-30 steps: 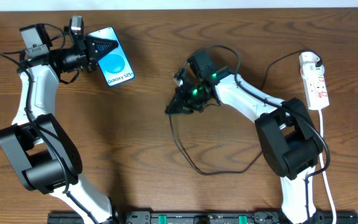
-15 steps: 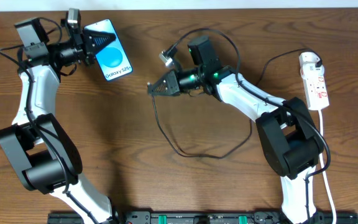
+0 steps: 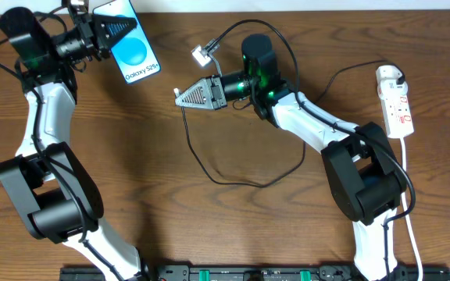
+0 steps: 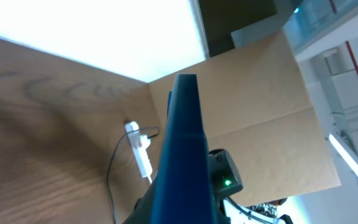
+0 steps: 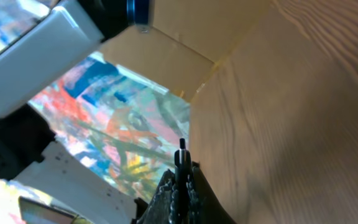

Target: Plug charger to phone and switch on socket

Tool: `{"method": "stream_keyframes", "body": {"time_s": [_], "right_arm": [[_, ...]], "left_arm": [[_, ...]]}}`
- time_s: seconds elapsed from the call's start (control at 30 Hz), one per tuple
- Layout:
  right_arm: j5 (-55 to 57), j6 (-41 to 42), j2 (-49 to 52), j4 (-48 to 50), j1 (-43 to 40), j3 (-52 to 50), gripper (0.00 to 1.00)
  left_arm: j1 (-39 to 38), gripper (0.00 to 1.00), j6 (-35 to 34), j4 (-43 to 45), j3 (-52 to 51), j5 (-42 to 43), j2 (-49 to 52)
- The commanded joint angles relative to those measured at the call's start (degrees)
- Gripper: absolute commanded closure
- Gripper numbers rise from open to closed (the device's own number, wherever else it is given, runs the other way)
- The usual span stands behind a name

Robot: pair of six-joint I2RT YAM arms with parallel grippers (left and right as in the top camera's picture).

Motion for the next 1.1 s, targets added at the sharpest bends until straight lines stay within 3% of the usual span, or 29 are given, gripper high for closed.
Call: {"method": "stream_keyframes", "body": {"time_s": [0.0,0.3,1.07], "right_arm": [[-3.3,4.9,-0.3,5.4,0.7,0.5,0.99],[-4.7,10.4,-0.3,20.8,2.9,0.5,0.98],[2.4,13.1,-0.3,23.2,3.3,0.5,0.99]], "left_arm": [[0.1,0.93,-12.9,5.1,0.8,-0.6,-1.7],[-1.6,0.93,-13.3,5.2,0.8,-0.6,-1.7],[-5.0,0.93,-12.9,7.6,0.8,1.7,-1.7]]}}
